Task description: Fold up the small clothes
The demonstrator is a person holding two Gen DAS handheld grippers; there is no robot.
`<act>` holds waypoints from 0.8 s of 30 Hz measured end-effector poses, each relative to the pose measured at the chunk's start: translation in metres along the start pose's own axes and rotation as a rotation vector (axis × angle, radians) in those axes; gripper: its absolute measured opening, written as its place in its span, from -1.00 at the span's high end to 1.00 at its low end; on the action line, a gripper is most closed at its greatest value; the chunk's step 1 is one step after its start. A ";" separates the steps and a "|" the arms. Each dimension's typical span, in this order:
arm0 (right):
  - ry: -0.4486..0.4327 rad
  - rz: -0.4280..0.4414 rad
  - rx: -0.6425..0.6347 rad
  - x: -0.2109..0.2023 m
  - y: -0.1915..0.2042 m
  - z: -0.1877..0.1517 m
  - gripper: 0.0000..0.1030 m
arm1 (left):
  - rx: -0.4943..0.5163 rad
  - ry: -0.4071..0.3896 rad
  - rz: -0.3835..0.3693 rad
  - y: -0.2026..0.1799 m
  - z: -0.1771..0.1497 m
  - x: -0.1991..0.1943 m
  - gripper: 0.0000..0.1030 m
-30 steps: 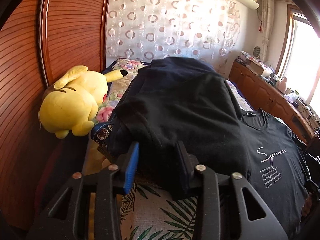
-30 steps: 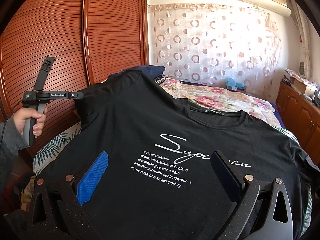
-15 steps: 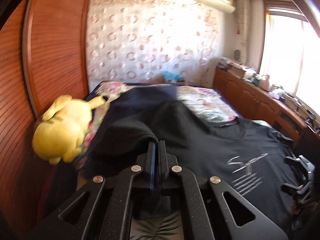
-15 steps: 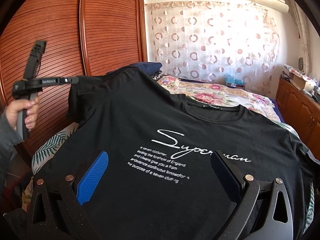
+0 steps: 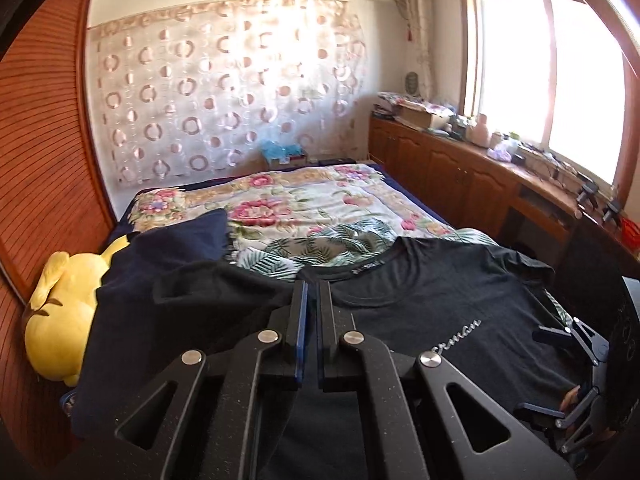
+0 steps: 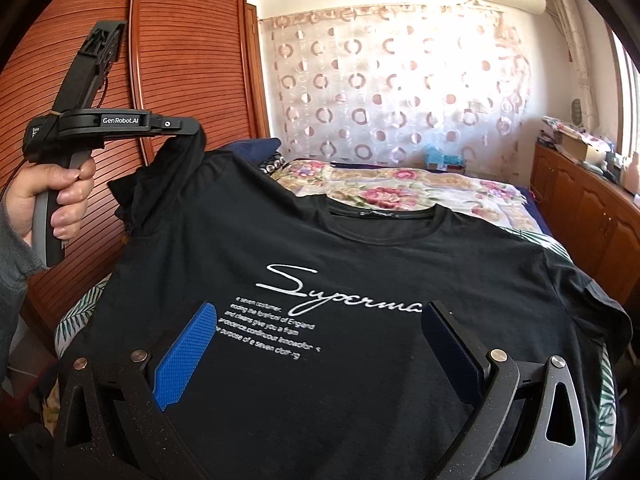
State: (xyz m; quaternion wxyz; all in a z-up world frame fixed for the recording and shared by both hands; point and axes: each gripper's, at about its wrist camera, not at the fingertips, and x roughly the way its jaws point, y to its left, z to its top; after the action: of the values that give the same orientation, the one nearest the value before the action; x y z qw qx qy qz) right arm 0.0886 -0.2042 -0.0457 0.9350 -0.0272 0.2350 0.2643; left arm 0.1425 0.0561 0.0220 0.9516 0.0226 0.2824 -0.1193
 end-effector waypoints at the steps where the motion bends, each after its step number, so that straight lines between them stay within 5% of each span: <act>1: 0.002 -0.001 0.004 0.001 0.001 0.000 -0.98 | 0.002 -0.001 -0.007 -0.001 -0.001 -0.002 0.81; 8: 0.013 -0.001 0.008 0.004 0.007 -0.001 -0.98 | -0.023 -0.045 -0.002 0.015 -0.008 -0.034 0.12; 13: 0.015 0.035 -0.037 0.015 0.019 0.010 -0.91 | -0.052 -0.066 0.044 0.040 -0.020 -0.051 -0.66; 18: 0.007 0.099 -0.067 0.032 0.029 0.034 -0.77 | -0.103 -0.094 0.119 0.065 -0.041 -0.070 -0.69; 24: 0.023 0.214 -0.129 0.074 0.053 0.067 -0.33 | -0.141 -0.092 0.162 0.083 -0.068 -0.083 -0.69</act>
State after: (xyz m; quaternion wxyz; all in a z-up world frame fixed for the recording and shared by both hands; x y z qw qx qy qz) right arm 0.1459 -0.1109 -0.0159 0.8951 -0.0652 0.2295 0.3768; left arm 0.0584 0.1621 0.0079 0.9692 -0.0271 0.2435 -0.0229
